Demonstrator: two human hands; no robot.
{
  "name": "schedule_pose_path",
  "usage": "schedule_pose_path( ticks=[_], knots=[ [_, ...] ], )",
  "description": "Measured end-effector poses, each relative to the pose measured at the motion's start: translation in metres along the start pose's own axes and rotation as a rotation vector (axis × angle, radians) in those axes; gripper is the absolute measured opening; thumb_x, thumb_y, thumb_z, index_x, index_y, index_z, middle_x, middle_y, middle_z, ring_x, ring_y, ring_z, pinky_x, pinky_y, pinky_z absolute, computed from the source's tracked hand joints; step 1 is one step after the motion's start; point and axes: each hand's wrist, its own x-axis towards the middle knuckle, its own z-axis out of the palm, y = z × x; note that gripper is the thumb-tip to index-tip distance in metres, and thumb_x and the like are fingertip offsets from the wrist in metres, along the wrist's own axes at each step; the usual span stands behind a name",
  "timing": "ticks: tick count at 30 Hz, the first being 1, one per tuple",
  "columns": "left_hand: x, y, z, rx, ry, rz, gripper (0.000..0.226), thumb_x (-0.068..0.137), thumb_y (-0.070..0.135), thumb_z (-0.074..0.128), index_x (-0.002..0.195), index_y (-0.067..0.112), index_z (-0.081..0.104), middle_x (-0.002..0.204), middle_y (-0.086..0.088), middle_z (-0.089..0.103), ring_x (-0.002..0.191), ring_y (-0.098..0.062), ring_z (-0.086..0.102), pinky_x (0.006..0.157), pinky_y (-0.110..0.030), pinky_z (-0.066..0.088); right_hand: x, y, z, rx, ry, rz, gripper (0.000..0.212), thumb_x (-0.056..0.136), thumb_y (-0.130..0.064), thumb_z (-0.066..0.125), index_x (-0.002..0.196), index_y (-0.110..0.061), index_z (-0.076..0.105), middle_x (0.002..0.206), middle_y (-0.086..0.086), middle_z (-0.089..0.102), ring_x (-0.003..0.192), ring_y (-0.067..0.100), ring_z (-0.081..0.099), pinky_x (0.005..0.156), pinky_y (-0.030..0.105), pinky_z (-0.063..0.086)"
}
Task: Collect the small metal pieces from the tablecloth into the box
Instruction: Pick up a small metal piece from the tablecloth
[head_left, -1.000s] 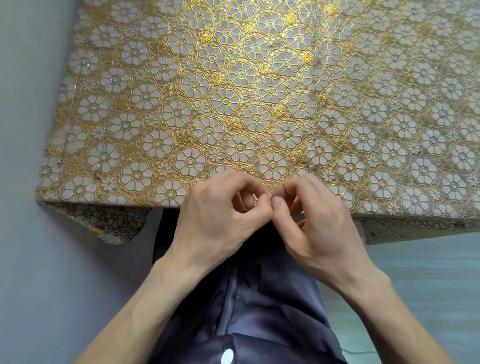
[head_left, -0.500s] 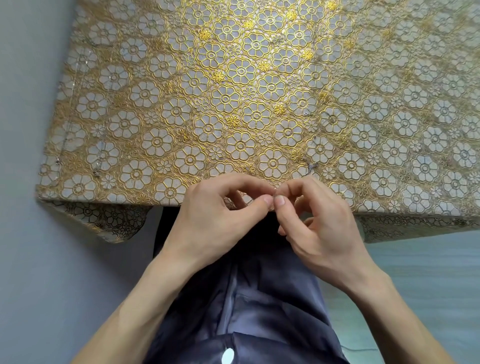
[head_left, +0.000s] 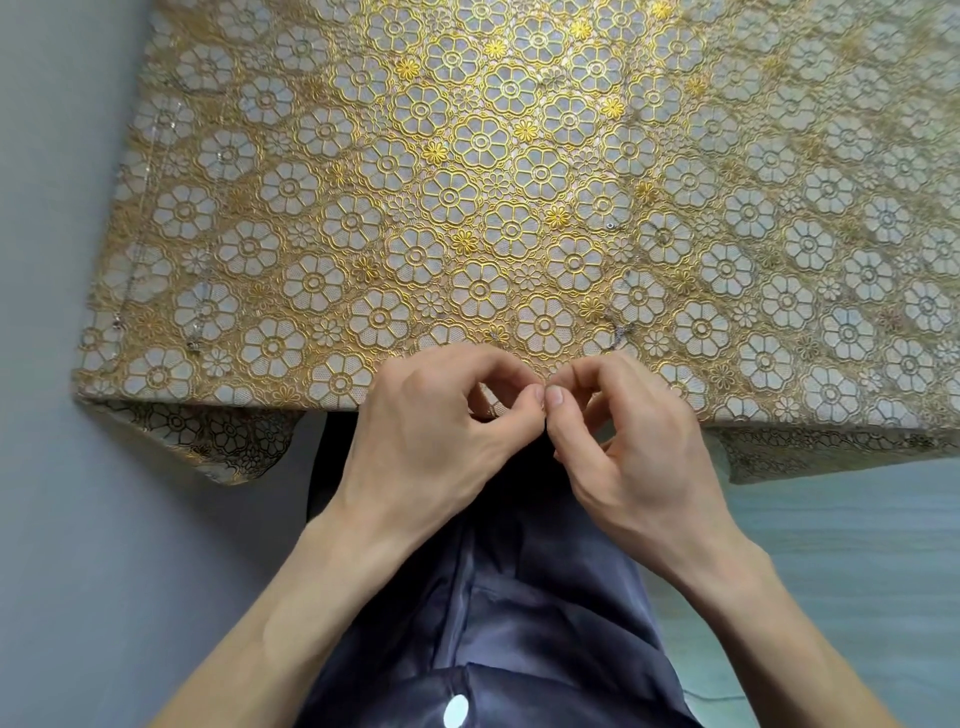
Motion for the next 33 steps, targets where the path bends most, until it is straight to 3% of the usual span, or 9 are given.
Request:
schedule_pose_path(
  ticks=[6, 10, 14, 20, 23, 25, 27, 30, 33],
  knots=[
    [-0.001, 0.001, 0.002, -0.003, 0.008, -0.015, 0.013, 0.083, 0.041, 0.069, 0.083, 0.028, 0.073, 0.078, 0.016, 0.07, 0.071, -0.007, 0.063, 0.065, -0.025, 0.051, -0.001, -0.005, 0.005, -0.045, 0.06, 0.008, 0.019, 0.095, -0.035, 0.051, 0.091, -0.018, 0.059, 0.084, -0.011, 0.054, 0.07, 0.005, 0.049, 0.064, 0.021, 0.039],
    [0.0, 0.0, 0.001, -0.016, -0.006, -0.057, 0.011, 0.085, 0.04, 0.072, 0.083, 0.029, 0.073, 0.077, 0.018, 0.069, 0.071, -0.003, 0.062, 0.063, -0.016, 0.047, -0.001, -0.009, 0.008, -0.15, 0.106, -0.031, 0.022, 0.096, -0.032, 0.051, 0.092, -0.013, 0.06, 0.086, -0.004, 0.057, 0.068, 0.012, 0.052, 0.059, 0.022, 0.033],
    [0.001, 0.002, 0.0, -0.079, -0.021, -0.148, 0.01, 0.082, 0.039, 0.073, 0.08, 0.03, 0.073, 0.07, 0.026, 0.065, 0.064, 0.0, 0.06, 0.059, -0.009, 0.04, -0.001, -0.012, 0.011, -0.21, 0.16, -0.084, 0.022, 0.097, -0.027, 0.052, 0.093, -0.008, 0.062, 0.087, 0.003, 0.059, 0.066, 0.019, 0.055, 0.057, 0.027, 0.035],
    [0.002, 0.005, -0.001, -0.086, 0.021, -0.16, 0.008, 0.082, 0.038, 0.075, 0.08, 0.031, 0.072, 0.075, 0.027, 0.067, 0.066, 0.001, 0.062, 0.059, -0.008, 0.039, 0.002, -0.014, 0.014, -0.17, 0.194, -0.069, 0.02, 0.096, -0.026, 0.052, 0.094, -0.009, 0.062, 0.088, 0.002, 0.06, 0.066, 0.016, 0.055, 0.058, 0.026, 0.036],
    [0.004, 0.003, -0.002, -0.103, 0.002, -0.157, 0.008, 0.082, 0.034, 0.076, 0.077, 0.031, 0.07, 0.071, 0.027, 0.065, 0.062, 0.001, 0.059, 0.058, -0.009, 0.04, 0.003, -0.013, 0.013, -0.072, 0.15, -0.016, 0.018, 0.095, -0.028, 0.053, 0.093, -0.012, 0.061, 0.087, -0.003, 0.058, 0.066, 0.009, 0.053, 0.061, 0.021, 0.041],
    [0.007, 0.0, -0.005, -0.148, -0.062, -0.151, 0.007, 0.081, 0.029, 0.075, 0.076, 0.028, 0.07, 0.064, 0.025, 0.062, 0.056, 0.001, 0.056, 0.056, -0.008, 0.038, 0.003, -0.013, 0.01, 0.081, 0.06, 0.065, 0.016, 0.096, -0.03, 0.053, 0.091, -0.015, 0.059, 0.082, -0.006, 0.059, 0.063, 0.01, 0.06, 0.061, 0.032, 0.052],
    [0.009, -0.003, -0.008, -0.192, -0.147, -0.133, 0.009, 0.081, 0.024, 0.075, 0.075, 0.028, 0.069, 0.06, 0.024, 0.059, 0.053, 0.0, 0.053, 0.055, -0.007, 0.036, 0.003, -0.012, 0.005, 0.219, -0.044, 0.156, 0.012, 0.097, -0.028, 0.055, 0.088, -0.019, 0.057, 0.071, -0.004, 0.061, 0.055, 0.014, 0.063, 0.056, 0.039, 0.053],
    [0.01, -0.006, -0.01, -0.205, -0.205, -0.116, 0.019, 0.085, 0.017, 0.074, 0.074, 0.03, 0.066, 0.059, 0.023, 0.058, 0.052, 0.001, 0.051, 0.055, -0.007, 0.036, 0.004, -0.013, 0.001, 0.377, -0.134, 0.24, 0.013, 0.099, -0.022, 0.057, 0.086, -0.022, 0.056, 0.061, 0.0, 0.061, 0.047, 0.014, 0.063, 0.049, 0.032, 0.053],
    [0.009, -0.008, -0.009, -0.222, -0.218, -0.127, 0.021, 0.087, 0.017, 0.072, 0.073, 0.03, 0.064, 0.059, 0.021, 0.057, 0.051, -0.001, 0.049, 0.054, -0.008, 0.035, 0.004, -0.014, 0.0, 0.544, -0.155, 0.346, 0.012, 0.099, -0.023, 0.057, 0.087, -0.022, 0.057, 0.055, 0.001, 0.06, 0.047, 0.017, 0.061, 0.048, 0.036, 0.056]
  ],
)
